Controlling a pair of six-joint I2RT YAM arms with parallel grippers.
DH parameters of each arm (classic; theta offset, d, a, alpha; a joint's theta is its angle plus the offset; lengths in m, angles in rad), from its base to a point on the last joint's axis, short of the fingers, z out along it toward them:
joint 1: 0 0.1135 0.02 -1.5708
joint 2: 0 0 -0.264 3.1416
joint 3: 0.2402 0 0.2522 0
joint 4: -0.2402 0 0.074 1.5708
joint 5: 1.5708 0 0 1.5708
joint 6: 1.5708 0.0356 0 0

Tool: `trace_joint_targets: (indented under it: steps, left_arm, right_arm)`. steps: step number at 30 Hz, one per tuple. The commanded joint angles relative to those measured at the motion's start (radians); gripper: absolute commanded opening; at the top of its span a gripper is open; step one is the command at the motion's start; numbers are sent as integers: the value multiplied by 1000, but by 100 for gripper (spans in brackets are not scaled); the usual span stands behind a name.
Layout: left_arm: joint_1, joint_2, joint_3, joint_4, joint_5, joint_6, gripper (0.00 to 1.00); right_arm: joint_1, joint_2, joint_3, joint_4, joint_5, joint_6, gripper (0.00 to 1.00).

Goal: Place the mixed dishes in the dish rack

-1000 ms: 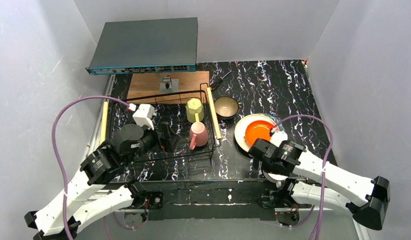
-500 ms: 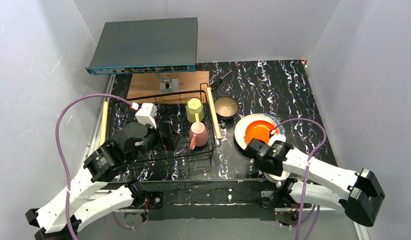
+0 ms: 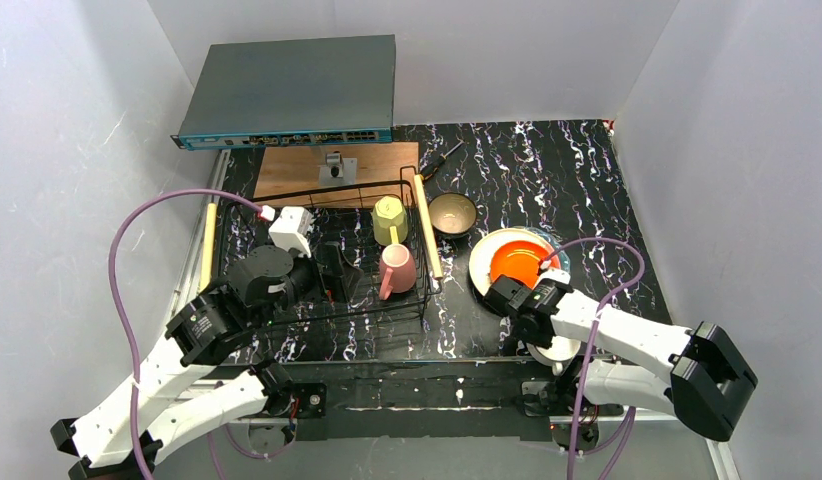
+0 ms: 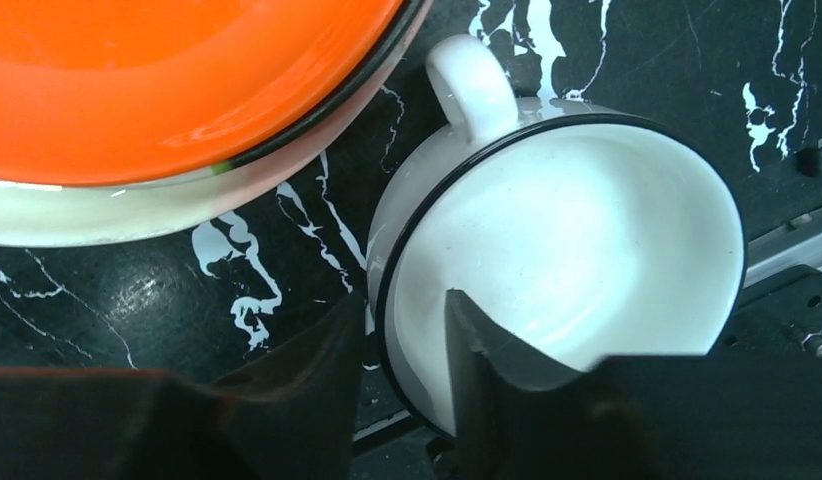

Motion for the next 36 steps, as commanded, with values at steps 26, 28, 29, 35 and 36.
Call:
trace_joint_targets:
  steps: [26, 28, 29, 35, 36]
  left_arm:
    - [4, 8, -1, 60, 72, -47, 98]
    - [4, 8, -4, 89, 107, -61, 98]
    - [4, 8, -6, 101, 133, -68, 98]
    - [4, 27, -35, 249, 312, -155, 98]
    - [4, 31, -57, 296, 362, -179, 98]
  right_arm:
    - [-36, -979, 45, 574, 72, -312, 1]
    - [-36, -972, 26, 696, 15, -319, 1]
    - [-36, -946, 37, 735, -22, -318, 1]
    - [-35, -662, 192, 910, -294, -298, 1]
    - [-36, -626, 197, 980, -345, -288, 1]
